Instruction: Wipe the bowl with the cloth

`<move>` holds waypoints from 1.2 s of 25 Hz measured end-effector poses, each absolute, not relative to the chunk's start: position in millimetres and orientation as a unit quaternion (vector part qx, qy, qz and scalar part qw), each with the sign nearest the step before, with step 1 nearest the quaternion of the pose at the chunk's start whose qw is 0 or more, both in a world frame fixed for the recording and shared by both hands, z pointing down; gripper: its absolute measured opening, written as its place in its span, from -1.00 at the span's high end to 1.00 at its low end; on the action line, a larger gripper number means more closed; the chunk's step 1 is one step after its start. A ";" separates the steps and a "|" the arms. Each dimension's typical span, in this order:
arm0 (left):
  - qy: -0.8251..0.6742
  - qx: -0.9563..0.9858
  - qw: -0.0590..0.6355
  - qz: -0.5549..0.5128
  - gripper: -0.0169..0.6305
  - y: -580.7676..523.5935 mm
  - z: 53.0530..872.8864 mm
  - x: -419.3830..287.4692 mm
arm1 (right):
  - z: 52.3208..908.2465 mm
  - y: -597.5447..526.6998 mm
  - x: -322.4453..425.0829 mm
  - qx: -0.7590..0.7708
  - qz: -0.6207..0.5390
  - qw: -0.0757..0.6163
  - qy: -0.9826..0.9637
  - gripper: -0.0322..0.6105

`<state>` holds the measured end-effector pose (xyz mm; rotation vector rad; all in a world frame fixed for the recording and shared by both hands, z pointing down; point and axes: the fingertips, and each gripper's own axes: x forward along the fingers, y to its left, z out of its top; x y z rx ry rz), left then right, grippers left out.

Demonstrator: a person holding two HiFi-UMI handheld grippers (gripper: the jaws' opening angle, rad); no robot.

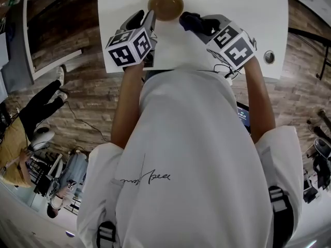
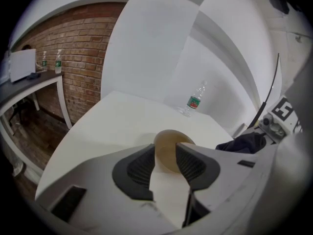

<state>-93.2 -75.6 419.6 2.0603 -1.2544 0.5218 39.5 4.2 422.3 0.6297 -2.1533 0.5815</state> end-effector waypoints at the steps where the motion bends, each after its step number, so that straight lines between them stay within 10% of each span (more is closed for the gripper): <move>1: -0.477 0.793 0.322 0.199 0.48 -72.1 414.1 -91.3 | 420.7 5.5 40.9 0.249 0.227 0.402 -0.851 0.61; 30: -0.498 0.829 0.254 0.014 0.95 6.2 281.6 -67.0 | 284.9 52.0 35.6 0.381 0.264 0.149 -0.874 0.62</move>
